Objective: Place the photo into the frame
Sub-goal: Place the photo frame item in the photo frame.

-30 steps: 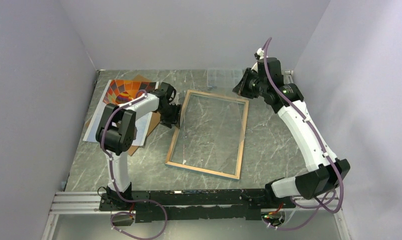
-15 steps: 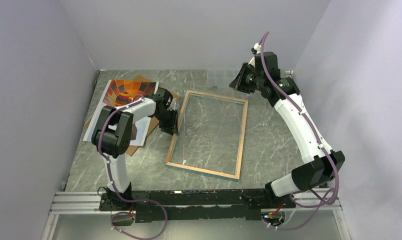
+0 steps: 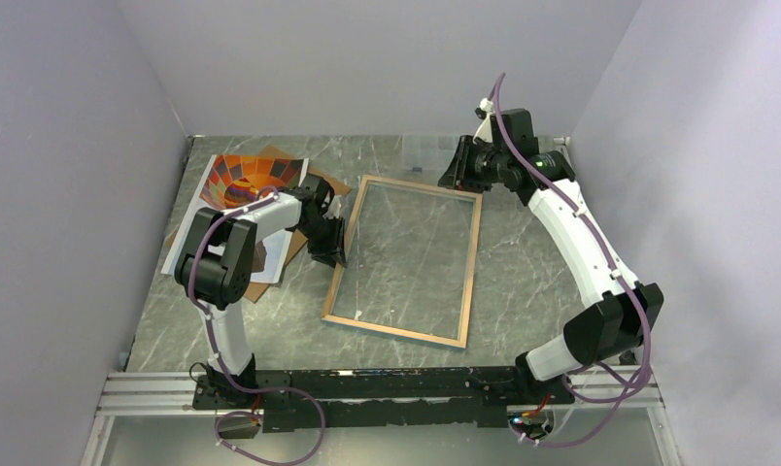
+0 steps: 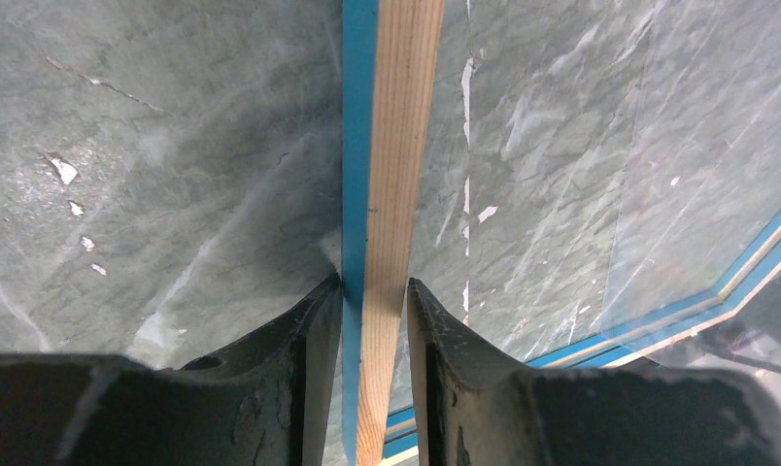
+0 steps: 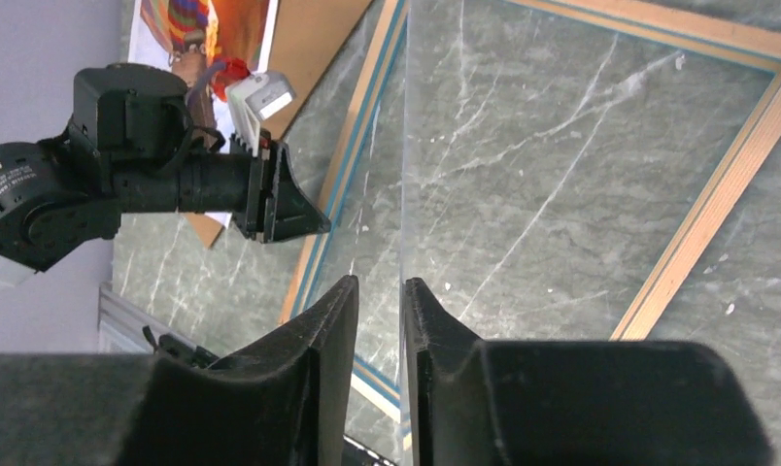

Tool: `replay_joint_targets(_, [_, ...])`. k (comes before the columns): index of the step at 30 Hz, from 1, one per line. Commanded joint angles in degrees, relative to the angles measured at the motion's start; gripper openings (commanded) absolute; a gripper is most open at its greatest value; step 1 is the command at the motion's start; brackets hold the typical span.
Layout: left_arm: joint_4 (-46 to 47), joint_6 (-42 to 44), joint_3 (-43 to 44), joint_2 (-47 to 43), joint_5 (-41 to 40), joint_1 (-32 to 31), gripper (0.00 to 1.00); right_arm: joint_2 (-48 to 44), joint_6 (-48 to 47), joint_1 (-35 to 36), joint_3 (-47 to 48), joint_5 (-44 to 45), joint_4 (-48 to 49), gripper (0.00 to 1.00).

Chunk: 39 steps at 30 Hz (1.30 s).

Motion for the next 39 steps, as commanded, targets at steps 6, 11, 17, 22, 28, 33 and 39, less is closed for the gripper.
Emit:
replay_joint_targets(6, [-0.68,0.59,1.90,-1.80,-0.20,-0.22,0.37,0.14,-3.77,-1.18,1.53,-6.46,-5.06,0.32])
replay_joint_targets(11, [-0.84,0.92,2.36,-2.16,-0.44,0.16,0.37,1.85,-5.16,-1.12,3.62,-8.48,-8.48,0.22])
replay_joint_targets(17, [-0.81,0.56,1.85,-2.26,0.61,0.32,0.36,4.53,-5.89,-0.67,4.78,-9.78,-11.30,0.15])
replay_joint_targets(22, [-0.65,-0.29,1.45,-3.80,2.88,1.24,0.36,6.57,-3.58,-0.78,13.17,-6.34,-13.20,0.00])
replay_joint_targets(28, [1.79,-1.89,-2.16,-7.06,8.90,3.33,0.37,6.21,5.03,-0.87,22.27,-4.86,-10.00,0.00])
replay_joint_targets(33, [3.64,-2.56,-5.21,-7.61,12.99,3.84,0.38,3.16,11.40,-0.77,17.97,-6.74,-2.71,0.00])
replay_joint_targets(39, [-0.19,-0.48,1.16,-9.50,15.47,12.55,0.42,-3.88,20.14,0.65,1.85,-7.11,14.01,0.00])
